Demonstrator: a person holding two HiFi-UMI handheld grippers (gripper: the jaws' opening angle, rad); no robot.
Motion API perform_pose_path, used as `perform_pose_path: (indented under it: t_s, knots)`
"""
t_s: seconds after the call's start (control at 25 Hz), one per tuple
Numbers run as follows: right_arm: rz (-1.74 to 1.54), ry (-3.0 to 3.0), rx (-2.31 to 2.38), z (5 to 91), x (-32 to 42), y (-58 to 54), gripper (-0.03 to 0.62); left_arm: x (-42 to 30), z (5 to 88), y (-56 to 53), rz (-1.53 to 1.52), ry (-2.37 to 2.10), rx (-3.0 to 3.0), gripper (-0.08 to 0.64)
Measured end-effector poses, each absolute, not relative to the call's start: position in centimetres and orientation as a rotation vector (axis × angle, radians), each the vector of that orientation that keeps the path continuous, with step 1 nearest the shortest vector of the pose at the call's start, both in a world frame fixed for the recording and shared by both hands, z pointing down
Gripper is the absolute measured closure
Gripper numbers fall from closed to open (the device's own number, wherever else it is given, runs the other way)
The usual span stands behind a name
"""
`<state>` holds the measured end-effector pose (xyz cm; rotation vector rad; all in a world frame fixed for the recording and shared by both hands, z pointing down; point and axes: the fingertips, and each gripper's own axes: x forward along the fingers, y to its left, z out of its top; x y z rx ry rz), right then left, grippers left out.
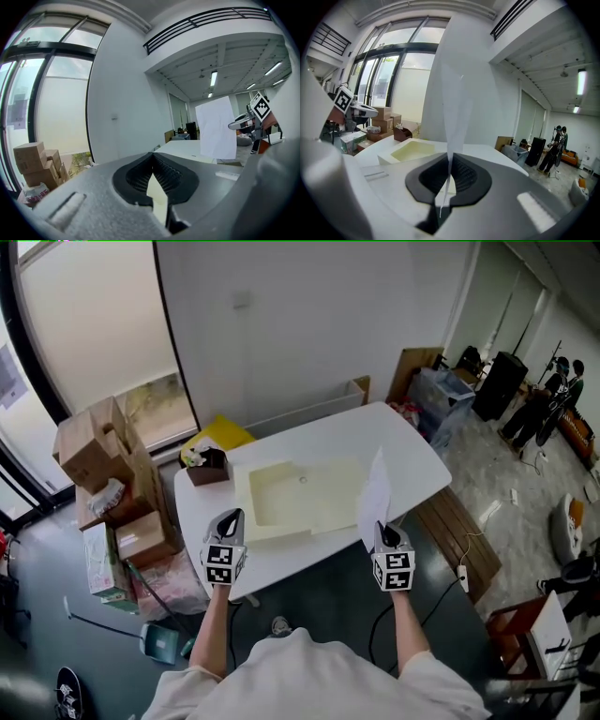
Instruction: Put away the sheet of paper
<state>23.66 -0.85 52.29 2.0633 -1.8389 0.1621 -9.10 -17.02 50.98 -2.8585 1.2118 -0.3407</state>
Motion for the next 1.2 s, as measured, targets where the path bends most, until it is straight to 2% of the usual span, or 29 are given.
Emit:
perform_pose_path:
  t_s: [0.4,0.76,1.2]
  knots:
    - [0.161,-1.799,2.098,52.1,23.4,-7.7,0.591,-8.5,52.3,-24.7,-0.361,1.162,-2.907,0.555]
    - [0.171,-1.832,2.055,52.9,23.3,-11.2,0.591,-8.2,54.5,-26.7,-0.416,1.191,-2.930,0.555]
    - [0.141,-2.012,1.877,53.4,24.8,-18.5,0.591,-8.7,55.8,-28.9,-0.496,1.442,-2.827,0.555]
